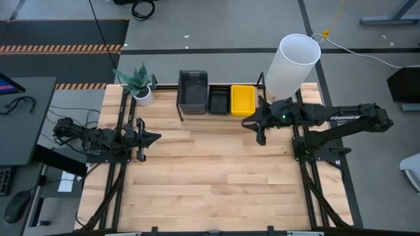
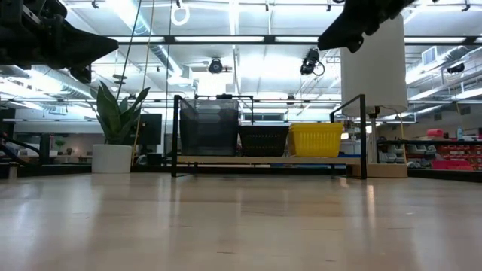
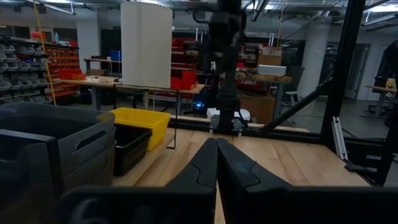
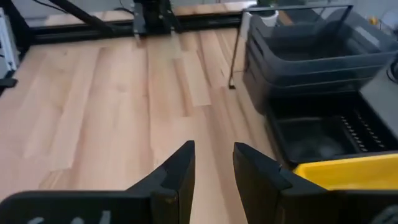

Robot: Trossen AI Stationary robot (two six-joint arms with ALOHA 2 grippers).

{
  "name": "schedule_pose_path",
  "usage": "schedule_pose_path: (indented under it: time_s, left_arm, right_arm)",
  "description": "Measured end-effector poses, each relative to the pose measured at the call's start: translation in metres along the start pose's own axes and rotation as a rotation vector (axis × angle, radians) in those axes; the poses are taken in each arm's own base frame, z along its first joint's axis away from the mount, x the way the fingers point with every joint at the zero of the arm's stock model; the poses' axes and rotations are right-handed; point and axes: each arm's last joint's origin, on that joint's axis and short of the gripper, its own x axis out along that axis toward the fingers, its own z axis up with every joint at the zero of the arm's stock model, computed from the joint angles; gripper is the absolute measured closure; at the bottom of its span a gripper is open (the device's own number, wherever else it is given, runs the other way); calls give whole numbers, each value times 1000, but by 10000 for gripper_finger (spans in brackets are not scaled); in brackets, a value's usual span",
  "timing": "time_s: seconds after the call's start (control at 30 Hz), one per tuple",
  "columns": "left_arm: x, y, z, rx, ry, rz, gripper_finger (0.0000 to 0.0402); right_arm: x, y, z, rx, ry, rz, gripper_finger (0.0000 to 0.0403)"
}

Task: Stack baskets on shelf by color
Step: Return to Home Position

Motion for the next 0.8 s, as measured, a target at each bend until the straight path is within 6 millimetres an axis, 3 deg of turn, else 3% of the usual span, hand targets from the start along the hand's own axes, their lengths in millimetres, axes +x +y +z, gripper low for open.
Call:
schedule_pose_path:
  time_s: [0.3,0.8]
  left_arm:
    - [0,0,0,0,0,0,395]
    - [0,0,0,-1,0,0,395]
  right_arm:
    - [-5,7,-48,24,-55,50,288]
    - [-13,14,-111,81,-215,157,288]
